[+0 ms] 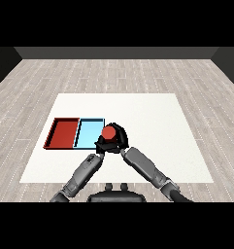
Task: Pick the red can and put it in the red box
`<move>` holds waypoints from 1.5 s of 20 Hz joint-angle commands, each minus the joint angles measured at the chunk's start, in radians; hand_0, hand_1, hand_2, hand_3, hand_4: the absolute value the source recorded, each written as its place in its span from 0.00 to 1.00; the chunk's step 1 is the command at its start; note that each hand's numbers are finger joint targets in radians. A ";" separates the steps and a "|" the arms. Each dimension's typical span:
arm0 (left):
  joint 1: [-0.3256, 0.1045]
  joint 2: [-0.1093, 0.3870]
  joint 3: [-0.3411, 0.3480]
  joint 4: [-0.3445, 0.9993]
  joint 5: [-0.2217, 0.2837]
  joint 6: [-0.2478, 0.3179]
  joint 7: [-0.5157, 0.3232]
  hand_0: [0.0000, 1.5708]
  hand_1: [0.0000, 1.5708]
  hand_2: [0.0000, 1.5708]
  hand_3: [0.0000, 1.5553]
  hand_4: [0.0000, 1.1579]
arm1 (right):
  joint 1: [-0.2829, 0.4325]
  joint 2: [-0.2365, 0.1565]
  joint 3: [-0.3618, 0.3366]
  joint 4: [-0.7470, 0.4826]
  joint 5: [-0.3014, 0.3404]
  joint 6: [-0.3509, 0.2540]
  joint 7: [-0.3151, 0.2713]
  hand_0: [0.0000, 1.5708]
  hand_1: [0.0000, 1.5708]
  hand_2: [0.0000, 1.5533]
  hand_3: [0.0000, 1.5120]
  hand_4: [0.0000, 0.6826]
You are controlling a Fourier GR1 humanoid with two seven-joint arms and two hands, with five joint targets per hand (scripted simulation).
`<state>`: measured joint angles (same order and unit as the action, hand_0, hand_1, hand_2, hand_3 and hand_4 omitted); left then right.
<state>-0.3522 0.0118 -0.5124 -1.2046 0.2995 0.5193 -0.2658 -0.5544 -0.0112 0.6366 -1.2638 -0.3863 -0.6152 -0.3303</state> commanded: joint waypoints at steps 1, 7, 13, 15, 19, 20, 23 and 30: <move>-0.053 -0.011 0.028 0.083 -0.015 0.060 -0.006 0.97 0.97 0.95 0.90 0.74 | 0.011 0.011 0.028 -0.028 -0.014 -0.012 0.012 0.99 0.99 0.94 0.91 0.89; -0.045 -0.011 0.013 0.007 -0.007 0.141 -0.010 1.00 1.00 0.96 0.91 0.83 | -0.001 0.011 0.063 0.029 -0.058 -0.024 -0.046 0.91 0.91 0.93 0.91 0.90; 0.006 -0.012 -0.007 -0.024 -0.044 0.160 -0.038 1.00 1.00 0.97 0.93 0.97 | 0.074 0.011 -0.035 -0.029 0.018 0.069 -0.005 0.75 0.75 0.76 0.72 0.00; -0.034 -0.012 0.035 0.013 -0.041 0.138 -0.047 1.00 1.00 0.97 0.94 0.97 | 0.038 0.011 0.004 -0.027 0.073 0.023 0.041 0.00 0.00 0.00 0.00 0.00; -0.069 -0.012 0.061 0.047 -0.026 0.128 -0.045 1.00 1.00 0.97 0.94 0.97 | 0.049 0.011 -0.007 -0.042 0.092 0.035 0.056 0.00 0.00 0.00 0.00 0.00; 0.009 -0.012 0.000 0.055 0.020 0.139 -0.157 1.00 1.00 0.97 0.94 0.97 | 0.106 -0.008 -0.028 -0.097 0.114 0.077 0.074 0.00 0.00 0.00 0.00 0.00; -0.035 -0.012 0.009 -0.021 -0.096 0.171 -0.008 1.00 1.00 0.99 0.95 0.98 | 0.128 0.011 0.020 -0.101 0.096 0.029 0.016 0.00 0.00 0.00 0.00 0.00; -0.009 0.004 0.110 0.100 -0.003 0.041 -0.104 1.00 1.00 1.00 0.97 0.98 | 0.101 0.007 -0.106 -0.138 0.168 0.023 0.083 0.00 0.00 0.00 0.00 0.00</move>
<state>-0.3688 0.0043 -0.4792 -1.1672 0.2658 0.6498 -0.3133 -0.4662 -0.0058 0.5517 -1.3462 -0.2684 -0.5467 -0.2881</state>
